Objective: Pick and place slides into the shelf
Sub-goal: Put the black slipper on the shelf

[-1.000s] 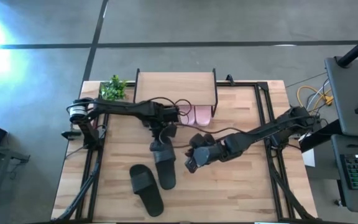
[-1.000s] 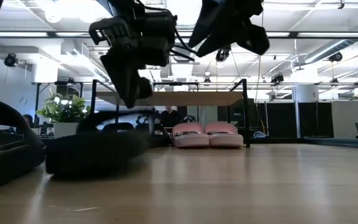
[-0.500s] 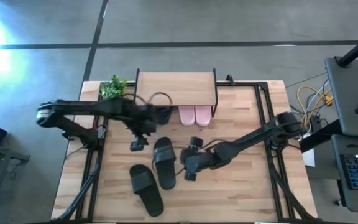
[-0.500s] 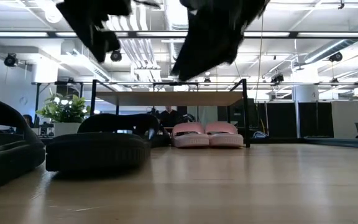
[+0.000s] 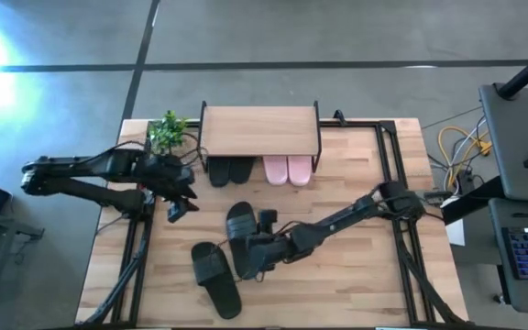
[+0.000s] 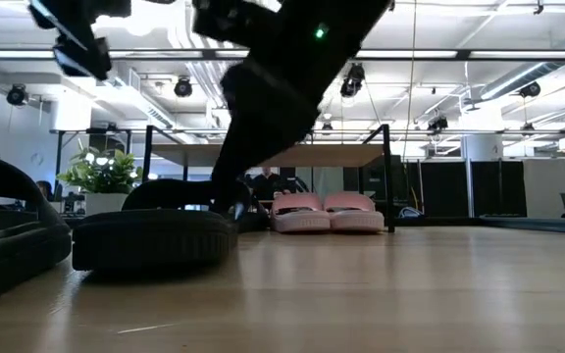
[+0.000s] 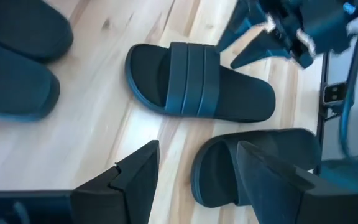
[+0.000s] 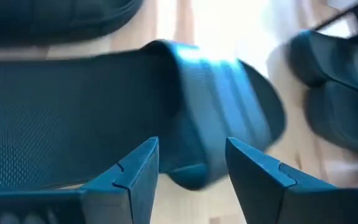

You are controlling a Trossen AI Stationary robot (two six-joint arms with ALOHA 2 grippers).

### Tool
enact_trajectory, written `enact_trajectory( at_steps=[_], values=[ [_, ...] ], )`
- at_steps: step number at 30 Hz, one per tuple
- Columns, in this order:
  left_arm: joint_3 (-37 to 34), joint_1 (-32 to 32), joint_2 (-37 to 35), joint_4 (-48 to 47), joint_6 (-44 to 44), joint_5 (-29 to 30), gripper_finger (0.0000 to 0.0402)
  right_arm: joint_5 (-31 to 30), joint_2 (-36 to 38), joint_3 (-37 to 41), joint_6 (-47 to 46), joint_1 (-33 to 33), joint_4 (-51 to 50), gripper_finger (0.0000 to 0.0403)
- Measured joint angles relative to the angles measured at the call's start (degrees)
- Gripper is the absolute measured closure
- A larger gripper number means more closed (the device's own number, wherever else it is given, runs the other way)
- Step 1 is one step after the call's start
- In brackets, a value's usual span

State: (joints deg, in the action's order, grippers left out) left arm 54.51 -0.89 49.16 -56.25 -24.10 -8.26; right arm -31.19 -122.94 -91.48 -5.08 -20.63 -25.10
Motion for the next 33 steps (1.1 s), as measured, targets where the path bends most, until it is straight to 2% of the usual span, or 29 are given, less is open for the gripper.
enact_trajectory(
  at_steps=[4,9,14,18,23,25,29,33],
  values=[
    [-3.2,0.2,-4.1,0.2,-2.3,0.0,0.0201,-1.4,-3.1,-3.3,6.2,-0.2,0.0,0.0225],
    [-5.4,0.2,-7.3,0.3,-2.5,0.0,0.0201,-10.9,-6.5,-7.7,12.4,0.5,0.0,0.0233],
    [-5.9,0.2,-8.7,0.2,-2.0,0.0,0.0201,-7.8,-9.6,-11.9,16.8,2.6,-1.0,0.0255],
    [-6.1,0.2,-9.5,-0.2,-1.1,-0.1,0.0201,-7.6,-11.6,-14.8,18.1,3.9,-3.6,0.0295],
    [-6.1,0.2,-10.4,-0.8,-1.2,-0.7,0.0201,-7.5,-13.0,-19.3,17.3,6.2,-8.8,0.0380],
    [-6.1,0.2,-10.9,-2.2,-1.4,-0.7,0.0201,-8.1,-13.0,-21.2,16.1,6.9,-11.2,0.0386],
    [-6.2,0.2,-11.9,-5.2,-2.2,-0.7,0.0201,-13.5,-10.8,-25.8,13.1,7.2,-14.8,0.0390],
    [-6.2,0.2,-13.3,-5.3,-2.3,0.0,0.0201,-21.3,-7.9,-31.9,16.2,7.7,-14.9,0.0390]
  ],
)
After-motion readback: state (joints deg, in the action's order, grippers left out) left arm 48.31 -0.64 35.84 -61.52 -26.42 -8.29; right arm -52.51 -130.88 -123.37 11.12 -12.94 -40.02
